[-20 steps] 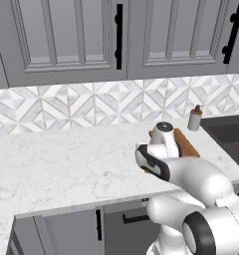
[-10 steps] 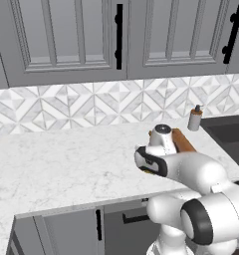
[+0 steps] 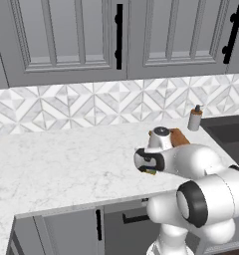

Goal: Pick up the sponge from the counter and clean the cutting board by briefly scrubbing or pressing down on the cutting board. Once finished, release the sponge.

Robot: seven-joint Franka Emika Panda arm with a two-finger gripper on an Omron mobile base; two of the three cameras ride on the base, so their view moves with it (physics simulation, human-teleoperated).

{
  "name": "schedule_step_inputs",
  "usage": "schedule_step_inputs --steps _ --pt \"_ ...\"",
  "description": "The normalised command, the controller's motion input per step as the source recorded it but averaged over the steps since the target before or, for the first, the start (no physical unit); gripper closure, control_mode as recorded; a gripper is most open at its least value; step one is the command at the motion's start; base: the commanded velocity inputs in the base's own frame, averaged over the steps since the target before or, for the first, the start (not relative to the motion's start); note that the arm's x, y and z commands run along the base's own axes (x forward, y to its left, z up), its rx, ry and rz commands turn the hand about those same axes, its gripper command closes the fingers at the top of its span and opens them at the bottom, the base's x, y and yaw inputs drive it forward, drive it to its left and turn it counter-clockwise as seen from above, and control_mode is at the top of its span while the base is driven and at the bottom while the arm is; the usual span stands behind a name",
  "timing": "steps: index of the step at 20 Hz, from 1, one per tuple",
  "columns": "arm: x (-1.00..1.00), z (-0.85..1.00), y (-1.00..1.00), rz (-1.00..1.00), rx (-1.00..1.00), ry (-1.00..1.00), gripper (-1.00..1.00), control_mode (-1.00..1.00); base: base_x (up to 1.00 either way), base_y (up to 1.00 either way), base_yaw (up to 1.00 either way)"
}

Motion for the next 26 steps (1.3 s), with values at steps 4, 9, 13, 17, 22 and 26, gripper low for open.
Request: schedule_step_inputs --steps 4,9,13,17,22,26 --pt "0.11 -0.25 -0.02 0.00 0.00 0.00 -1.00 -1.00 0.00 0.00 0.00" --pt "0.17 -0.23 0.00 0.00 0.00 0.00 -1.00 -1.00 0.00 0.00 0.00" --pt "0.13 -0.22 0.00 0.00 0.00 0.00 -1.00 -1.00 0.00 0.00 0.00" --pt "0.12 -0.18 0.00 0.00 0.00 0.00 -1.00 -1.00 0.00 0.00 0.00" --pt "0.03 -0.08 0.00 0.00 0.00 0.00 1.00 -1.00 0.00 0.00 0.00" --pt "-0.05 0.00 0.00 0.02 0.00 -0.02 1.00 -1.00 0.00 0.00 0.00"
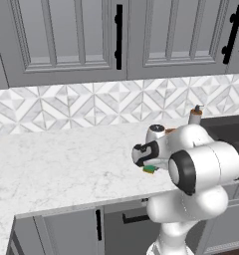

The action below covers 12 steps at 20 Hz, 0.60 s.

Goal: Pick up the sponge from the counter and clean the cutting board by briefly scrubbing or pressing down on the cutting board. Once finished, release the sponge.

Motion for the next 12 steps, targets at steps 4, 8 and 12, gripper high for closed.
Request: schedule_step_inputs --steps 4,8,12 --pt "-0.12 0.00 0.00 0.03 0.00 -0.03 1.00 -1.00 0.00 0.00 0.00" --pt "-0.10 0.13 -0.03 0.01 0.00 0.00 1.00 -1.00 0.00 0.00 0.00" --pt "0.01 0.34 -0.22 0.00 0.00 0.00 1.00 -1.00 0.00 0.00 0.00"
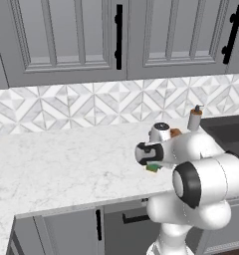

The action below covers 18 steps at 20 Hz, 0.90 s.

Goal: Pick up the sponge from the counter and clean the cutting board by briefly scrubbing or pressing down on the cutting board. Once finished, release the sponge.

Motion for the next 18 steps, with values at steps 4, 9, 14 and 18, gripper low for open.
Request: schedule_step_inputs --steps 4,9,14,18 --pt "0.23 0.49 -0.26 0.00 0.00 0.00 1.00 -1.00 0.00 0.00 0.00" --pt "0.33 0.21 -0.33 0.00 0.00 -0.02 1.00 -1.00 0.00 0.00 0.00" --pt "0.45 -0.05 -0.59 0.00 0.00 0.00 1.00 -1.00 0.00 0.00 0.00" --pt "0.53 -0.21 -0.63 0.00 0.00 0.00 1.00 -1.00 0.00 0.00 0.00"
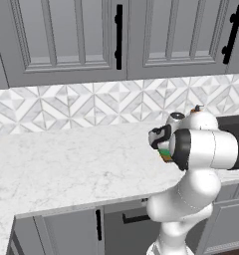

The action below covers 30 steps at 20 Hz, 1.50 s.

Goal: Pick up the sponge from the counter and clean the cutting board by briefly scrubbing or pressing down on the cutting board. Once finished, release the sponge.

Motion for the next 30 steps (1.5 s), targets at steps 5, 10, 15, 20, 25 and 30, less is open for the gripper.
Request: schedule_step_inputs --steps 5,10,15,20,25,30 --pt "0.52 -0.22 -0.17 0.00 0.00 0.00 1.00 -1.00 0.00 0.00 0.00" --pt "0.10 -0.40 -0.02 0.00 0.00 0.00 1.00 -1.00 0.00 0.00 0.00" --pt "0.16 -0.43 -0.21 0.00 0.00 0.00 1.00 -1.00 0.00 0.00 0.00" --pt "0.30 -0.22 -0.53 0.00 0.00 -0.01 1.00 -1.00 0.00 0.00 0.00" --pt "0.31 -0.06 -0.75 0.00 0.00 -0.07 1.00 -1.00 0.00 0.00 0.00" --pt "0.17 -0.05 -0.48 0.00 0.00 -0.10 1.00 -1.00 0.00 0.00 0.00"
